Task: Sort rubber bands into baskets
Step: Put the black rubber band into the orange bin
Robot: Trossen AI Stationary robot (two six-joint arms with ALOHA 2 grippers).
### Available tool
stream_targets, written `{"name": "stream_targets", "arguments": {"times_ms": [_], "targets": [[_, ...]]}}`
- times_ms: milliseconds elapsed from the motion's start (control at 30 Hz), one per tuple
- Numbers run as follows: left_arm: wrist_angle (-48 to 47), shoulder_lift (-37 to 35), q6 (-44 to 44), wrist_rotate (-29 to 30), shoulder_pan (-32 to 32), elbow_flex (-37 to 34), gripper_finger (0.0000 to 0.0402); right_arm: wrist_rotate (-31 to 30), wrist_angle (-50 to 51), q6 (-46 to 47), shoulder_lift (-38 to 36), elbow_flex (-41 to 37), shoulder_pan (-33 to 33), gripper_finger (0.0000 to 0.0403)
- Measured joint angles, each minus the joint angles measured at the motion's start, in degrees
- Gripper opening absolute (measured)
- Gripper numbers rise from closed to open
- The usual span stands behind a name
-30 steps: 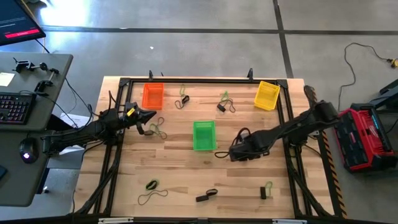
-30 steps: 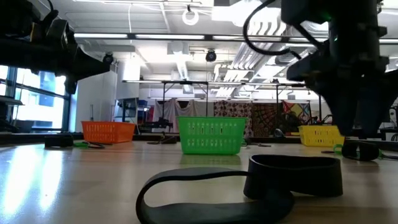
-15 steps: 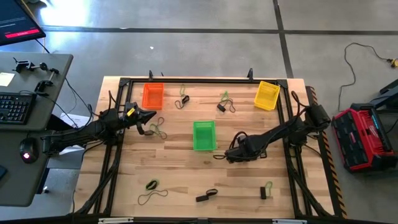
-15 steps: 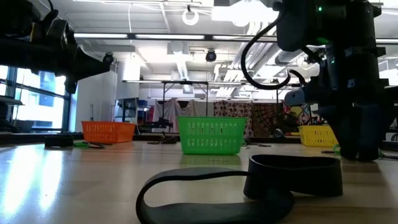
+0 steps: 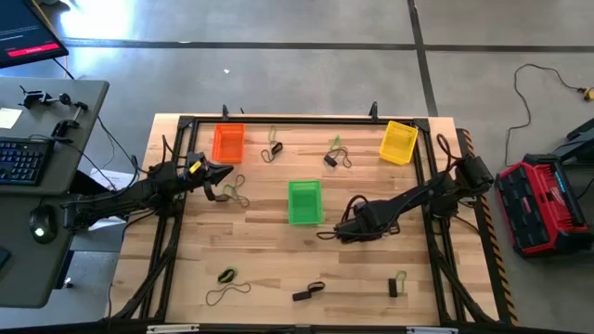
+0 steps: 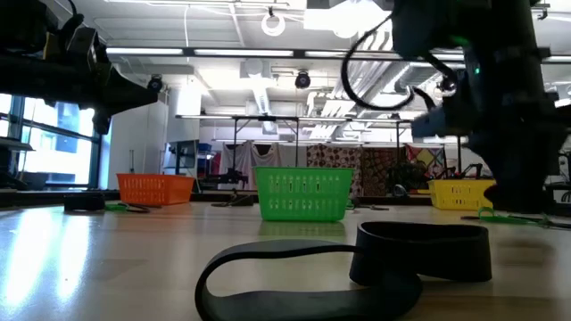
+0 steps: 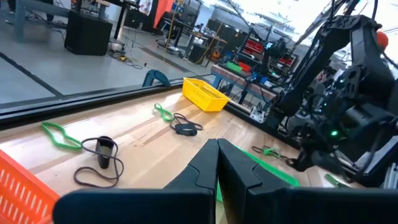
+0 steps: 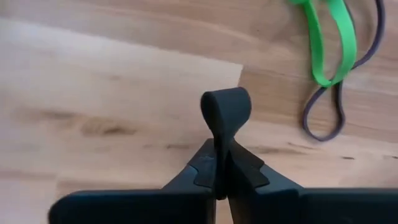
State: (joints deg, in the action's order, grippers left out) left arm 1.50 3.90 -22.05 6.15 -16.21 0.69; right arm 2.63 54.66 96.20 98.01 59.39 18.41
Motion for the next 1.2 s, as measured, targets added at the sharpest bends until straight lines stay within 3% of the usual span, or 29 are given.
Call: {"name": "stream_targets", "arguments": {"times_ms": [400, 667, 867, 1200], "targets": [[0.00, 0.00, 1.63, -0.04, 0.00, 0.00, 0.0000, 0.47, 2.61, -16.92, -0.08, 14.90, -0.43, 0.0004], [-0.06, 0.02, 1.57, -0.59, 0.00, 0.00, 0.0000, -1.61, -3.96, -31.79, -0.06, 16.72, -3.21, 0.0005], [-0.33, 0.00, 1.15, -2.03, 0.02, 0.00, 0.0000, -0.18, -11.04, -43.87, 0.17, 16.72, -9.70, 0.0005], [-0.18, 0.01, 1.26, -0.22, 0.00, 0.01, 0.0000, 8.57, -22.21, -64.79, 0.16, 17.09, -26.17, 0.0004]]}}
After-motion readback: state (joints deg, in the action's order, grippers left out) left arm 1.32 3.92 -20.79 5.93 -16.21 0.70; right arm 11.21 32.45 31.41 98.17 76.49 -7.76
